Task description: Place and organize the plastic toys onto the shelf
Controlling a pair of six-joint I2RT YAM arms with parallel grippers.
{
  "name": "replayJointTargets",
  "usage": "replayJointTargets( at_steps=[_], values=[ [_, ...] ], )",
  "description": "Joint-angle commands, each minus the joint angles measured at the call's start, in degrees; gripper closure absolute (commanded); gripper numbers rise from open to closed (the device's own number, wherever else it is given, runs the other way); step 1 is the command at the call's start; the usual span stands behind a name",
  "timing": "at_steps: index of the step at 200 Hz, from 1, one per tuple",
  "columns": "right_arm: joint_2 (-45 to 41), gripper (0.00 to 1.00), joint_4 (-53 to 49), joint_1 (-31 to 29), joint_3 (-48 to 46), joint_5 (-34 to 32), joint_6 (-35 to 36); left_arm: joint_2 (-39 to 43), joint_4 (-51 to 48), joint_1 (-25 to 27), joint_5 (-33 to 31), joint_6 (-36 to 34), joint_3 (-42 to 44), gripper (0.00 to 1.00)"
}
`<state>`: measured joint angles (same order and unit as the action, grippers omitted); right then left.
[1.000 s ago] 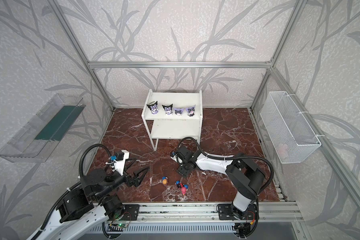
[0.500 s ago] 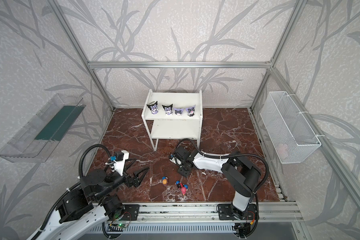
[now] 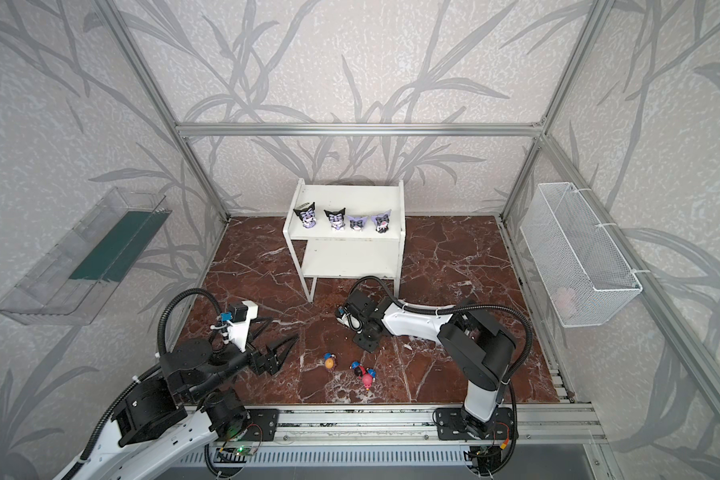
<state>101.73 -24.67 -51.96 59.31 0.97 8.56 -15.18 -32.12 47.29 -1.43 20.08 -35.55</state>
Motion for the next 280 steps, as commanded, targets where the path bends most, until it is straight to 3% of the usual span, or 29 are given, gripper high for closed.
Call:
replayJointTargets(
  at_steps=[1,45,92,131,158,183,280],
  values=[
    [0.48,0.57,-1.94,-0.33,1.4,-0.18,-0.37,0.6,-0.4,0.2,-0.52,-0.56,-0.48,0.0],
    [-0.39,0.67,-1.57,-0.32,1.42,-0.93,-5.81,0.7,-0.31,0.28,-0.5,-0.56,-0.48,0.0],
    [-3.58,0.7,-0.99,0.46,-3.84,-7.8,-24.23,0.64,-0.06,0.37,0.03,-0.48,-0.31,0.0],
    [-8.33,0.68,-0.23,-0.31,-7.52,-8.82,-33.06,0.09,0.52,0.38,0.99,-0.48,-0.22,0.0],
    [-9.61,0.44,-0.26,-0.59,-7.18,-7.21,-34.49,0.0,0.64,0.43,1.12,-0.57,-0.21,0.0],
    [-12.32,0.33,-0.69,-0.34,-7.45,-9.05,-33.86,-0.02,0.65,0.4,1.21,-0.48,-0.17,0.0],
    [-17.15,0.31,0.51,4.58,-11.81,-9.18,-32.51,-0.29,1.01,0.41,1.1,-0.55,-0.05,0.0]
  ],
)
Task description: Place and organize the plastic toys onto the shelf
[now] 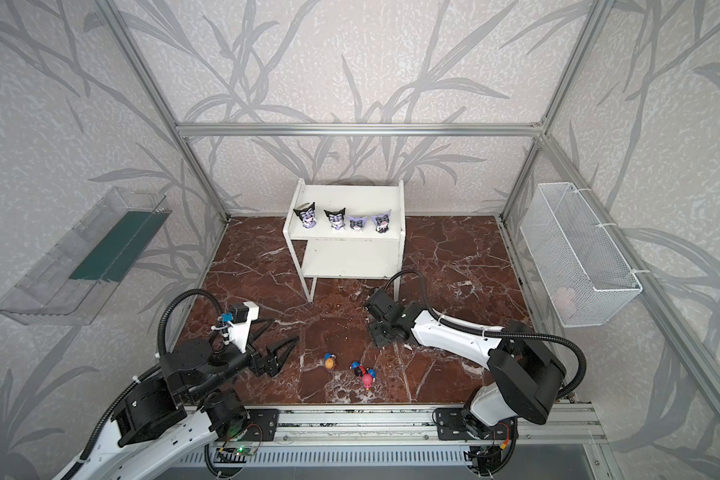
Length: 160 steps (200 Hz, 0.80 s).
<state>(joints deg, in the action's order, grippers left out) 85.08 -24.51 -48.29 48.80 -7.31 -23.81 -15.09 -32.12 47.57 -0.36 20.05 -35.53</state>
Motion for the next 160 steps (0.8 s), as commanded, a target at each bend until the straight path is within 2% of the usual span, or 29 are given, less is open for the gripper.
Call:
replayJointTargets(
  at_steps=[1,160],
  values=[
    [-0.47,0.31,0.39,0.91,-1.32,-0.88,-0.12,-0.38,1.01,0.09,0.02,-0.54,-0.07,0.0],
    [5.86,0.31,7.01,0.92,-1.77,5.46,-0.3,-0.28,1.01,0.09,0.4,-0.54,-0.11,0.0]
  ],
)
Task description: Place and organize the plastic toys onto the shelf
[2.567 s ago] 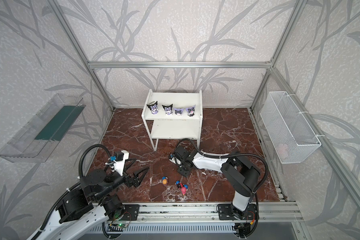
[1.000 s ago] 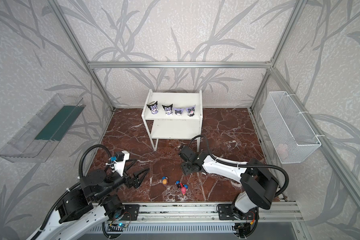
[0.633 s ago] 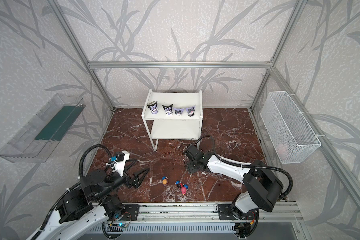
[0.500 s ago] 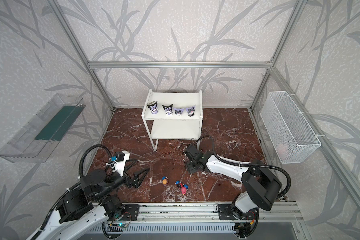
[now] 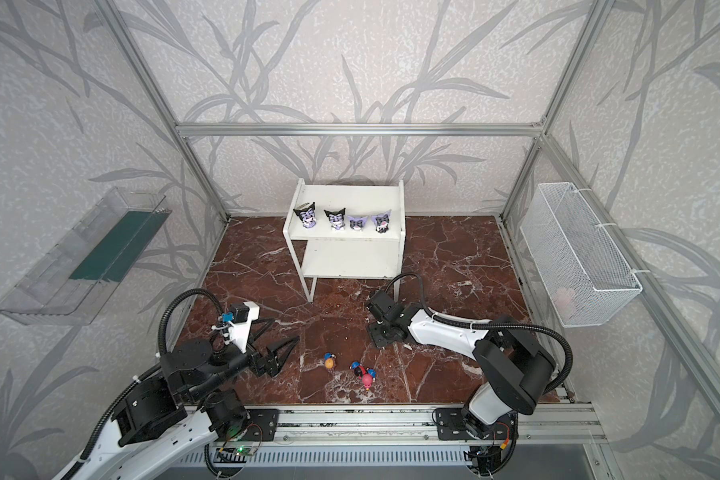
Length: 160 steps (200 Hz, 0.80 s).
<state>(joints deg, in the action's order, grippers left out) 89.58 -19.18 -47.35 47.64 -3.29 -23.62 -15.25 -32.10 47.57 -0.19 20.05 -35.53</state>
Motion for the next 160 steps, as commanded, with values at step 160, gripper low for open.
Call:
replayJointTargets(
  at_steps=[160],
  values=[
    [-5.87,0.3,2.39,2.03,-3.56,-1.38,-2.45,-0.54,1.24,0.1,0.54,-0.7,-0.06,0.0]
  ],
)
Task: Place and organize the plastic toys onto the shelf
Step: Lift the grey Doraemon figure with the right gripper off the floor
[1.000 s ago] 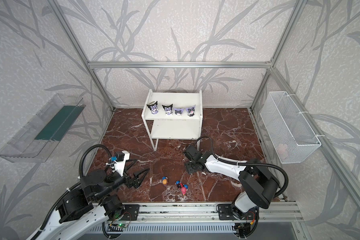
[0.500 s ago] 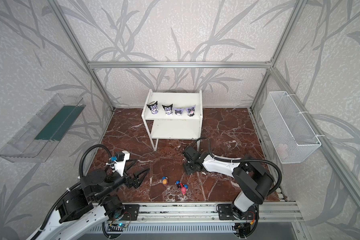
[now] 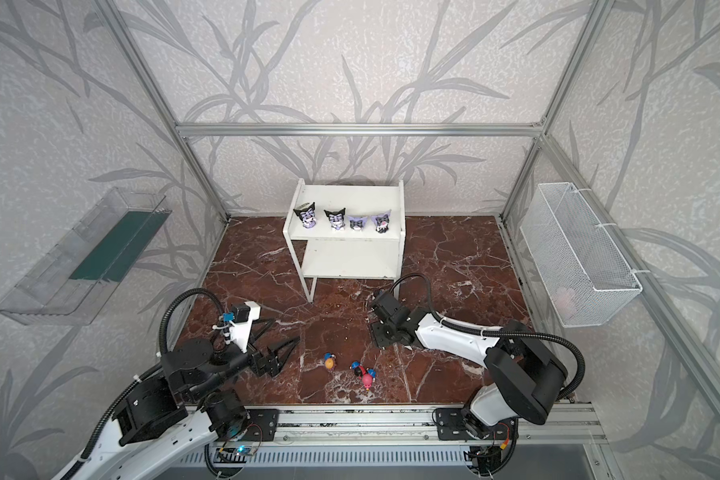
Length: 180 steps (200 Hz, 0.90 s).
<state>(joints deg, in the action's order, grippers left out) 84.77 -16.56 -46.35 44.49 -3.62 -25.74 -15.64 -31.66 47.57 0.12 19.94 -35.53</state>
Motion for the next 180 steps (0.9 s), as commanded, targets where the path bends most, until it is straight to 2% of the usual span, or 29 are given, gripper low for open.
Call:
replayJointTargets(
  at_steps=[1,71,180],
  values=[
    [-1.04,0.3,-0.23,1.1,-0.39,-1.0,-0.3,-0.16,0.85,0.13,0.23,-0.6,-0.06,0.0],
    [0.98,0.3,0.61,2.58,-0.57,-0.13,0.41,-0.17,0.73,0.07,0.21,-0.65,-0.07,0.0],
    [5.8,0.3,3.43,0.76,0.31,3.62,-0.55,0.11,0.72,0.12,0.41,-0.61,-0.16,0.0]
  ],
)
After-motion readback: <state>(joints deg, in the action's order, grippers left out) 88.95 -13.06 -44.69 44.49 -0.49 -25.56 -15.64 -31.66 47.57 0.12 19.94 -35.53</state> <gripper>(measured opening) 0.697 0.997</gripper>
